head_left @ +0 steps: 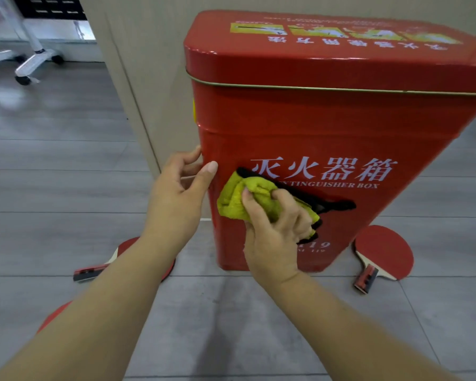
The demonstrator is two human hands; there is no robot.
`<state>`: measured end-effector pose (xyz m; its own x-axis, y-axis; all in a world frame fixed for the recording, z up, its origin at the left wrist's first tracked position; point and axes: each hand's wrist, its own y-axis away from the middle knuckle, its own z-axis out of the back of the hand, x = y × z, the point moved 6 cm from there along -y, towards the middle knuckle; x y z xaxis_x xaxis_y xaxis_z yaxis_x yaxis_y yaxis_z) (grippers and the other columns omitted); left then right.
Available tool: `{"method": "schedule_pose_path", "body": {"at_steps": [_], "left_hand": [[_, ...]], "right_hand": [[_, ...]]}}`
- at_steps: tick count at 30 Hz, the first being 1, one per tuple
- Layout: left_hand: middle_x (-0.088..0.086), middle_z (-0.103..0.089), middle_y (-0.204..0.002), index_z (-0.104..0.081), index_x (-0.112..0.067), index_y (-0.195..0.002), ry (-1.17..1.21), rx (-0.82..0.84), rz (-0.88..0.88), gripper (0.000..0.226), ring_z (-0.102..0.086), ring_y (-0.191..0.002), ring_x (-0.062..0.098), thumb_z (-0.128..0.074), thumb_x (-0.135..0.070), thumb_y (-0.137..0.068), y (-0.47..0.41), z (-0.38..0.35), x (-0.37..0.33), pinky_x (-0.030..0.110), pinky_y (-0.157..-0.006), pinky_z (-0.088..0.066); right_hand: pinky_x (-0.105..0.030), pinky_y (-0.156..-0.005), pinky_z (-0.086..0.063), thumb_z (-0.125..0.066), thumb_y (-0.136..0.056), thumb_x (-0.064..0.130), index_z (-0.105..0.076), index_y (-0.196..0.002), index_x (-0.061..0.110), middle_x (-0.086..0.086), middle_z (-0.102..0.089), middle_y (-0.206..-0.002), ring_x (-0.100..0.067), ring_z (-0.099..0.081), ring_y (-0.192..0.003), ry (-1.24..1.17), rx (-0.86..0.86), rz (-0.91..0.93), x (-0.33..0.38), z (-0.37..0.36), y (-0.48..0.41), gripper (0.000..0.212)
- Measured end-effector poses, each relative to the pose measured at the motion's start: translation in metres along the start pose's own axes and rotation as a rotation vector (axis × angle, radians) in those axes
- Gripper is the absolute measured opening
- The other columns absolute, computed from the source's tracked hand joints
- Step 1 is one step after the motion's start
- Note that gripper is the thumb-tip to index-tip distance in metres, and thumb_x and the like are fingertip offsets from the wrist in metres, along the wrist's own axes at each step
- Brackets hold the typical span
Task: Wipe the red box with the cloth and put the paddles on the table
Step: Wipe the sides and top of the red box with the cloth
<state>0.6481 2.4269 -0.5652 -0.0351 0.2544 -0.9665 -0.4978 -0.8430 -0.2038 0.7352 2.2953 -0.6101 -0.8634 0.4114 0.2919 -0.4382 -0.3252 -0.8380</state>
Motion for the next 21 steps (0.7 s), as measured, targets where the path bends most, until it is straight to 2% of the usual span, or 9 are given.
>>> {"method": "schedule_pose_path", "body": {"at_steps": [2,4,7,9,11,14,18,21], "left_hand": [[-0.011,-0.064,-0.095,-0.052,-0.046,-0.099,-0.008,0.011,-0.005,0.019,-0.064,-0.093,0.004,-0.061,-0.034,-0.088,0.000,0.000,0.000,0.030,-0.083,-0.055],[-0.011,-0.064,-0.099,-0.052,-0.042,-0.104,-0.013,0.025,-0.005,0.019,-0.064,-0.096,0.005,-0.060,-0.034,-0.088,0.001,-0.001,0.000,0.025,-0.081,-0.055],[-0.014,-0.062,-0.107,-0.050,-0.037,-0.113,-0.018,0.012,-0.012,0.027,-0.062,-0.100,0.000,-0.060,-0.030,-0.089,0.004,-0.003,0.000,0.013,-0.078,-0.052],[-0.013,-0.061,-0.114,-0.047,-0.038,-0.120,-0.029,0.002,-0.032,0.035,-0.060,-0.105,-0.001,-0.061,-0.029,-0.089,0.008,-0.006,0.002,0.012,-0.079,-0.050],[-0.012,-0.060,-0.115,-0.042,-0.041,-0.127,-0.059,-0.001,-0.040,0.045,-0.059,-0.107,0.001,-0.061,-0.031,-0.088,0.011,-0.007,0.006,0.014,-0.080,-0.050],[-0.011,-0.057,-0.114,-0.038,-0.039,-0.135,-0.078,0.016,-0.023,0.054,-0.059,-0.102,0.000,-0.062,-0.030,-0.087,0.014,-0.010,0.014,0.011,-0.074,-0.051],[-0.008,-0.054,-0.123,-0.037,-0.040,-0.135,-0.113,-0.044,-0.044,0.054,-0.056,-0.107,0.000,-0.061,-0.031,-0.088,0.019,-0.018,0.020,0.022,-0.087,-0.051],[-0.004,-0.049,-0.130,-0.036,-0.037,-0.137,-0.138,-0.118,-0.061,0.052,-0.053,-0.112,0.001,-0.057,-0.035,-0.090,0.023,-0.025,0.026,0.024,-0.093,-0.049]], "right_hand": [[-0.051,-0.085,-0.043,-0.046,-0.098,0.023,-0.050,-0.115,0.040,0.000,-0.035,-0.120,-0.028,-0.033,-0.103,0.001,-0.001,0.095,0.009,-0.005,0.002,0.025],[-0.048,-0.086,-0.040,-0.036,-0.102,0.029,-0.051,-0.113,0.043,0.003,-0.037,-0.120,-0.028,-0.034,-0.105,0.025,0.025,0.169,0.014,-0.011,0.006,0.024],[-0.041,-0.085,-0.030,-0.053,-0.082,0.019,-0.062,-0.108,0.045,0.009,-0.038,-0.121,-0.024,-0.035,-0.107,0.093,0.154,0.392,0.015,-0.022,0.021,0.038],[-0.036,-0.086,-0.028,-0.052,-0.076,0.022,-0.068,-0.104,0.044,0.012,-0.039,-0.121,-0.020,-0.038,-0.106,0.124,0.211,0.484,0.008,-0.023,0.030,0.039],[-0.034,-0.085,-0.028,-0.053,-0.081,0.026,-0.066,-0.106,0.046,0.014,-0.041,-0.120,-0.018,-0.040,-0.104,0.155,0.207,0.504,-0.004,-0.019,0.032,0.035],[-0.034,-0.083,-0.029,-0.052,-0.089,0.027,-0.064,-0.108,0.048,0.014,-0.044,-0.117,-0.017,-0.043,-0.103,0.174,0.169,0.490,-0.023,-0.011,0.029,0.031],[-0.037,-0.083,-0.028,-0.057,-0.087,0.023,-0.057,-0.110,0.047,0.013,-0.044,-0.115,-0.019,-0.042,-0.103,0.220,0.113,0.456,-0.044,0.004,0.020,0.034],[-0.041,-0.083,-0.029,-0.036,-0.099,0.022,-0.053,-0.111,0.044,0.007,-0.042,-0.115,-0.023,-0.040,-0.102,0.225,0.069,0.382,-0.068,0.022,0.010,0.031]]}}
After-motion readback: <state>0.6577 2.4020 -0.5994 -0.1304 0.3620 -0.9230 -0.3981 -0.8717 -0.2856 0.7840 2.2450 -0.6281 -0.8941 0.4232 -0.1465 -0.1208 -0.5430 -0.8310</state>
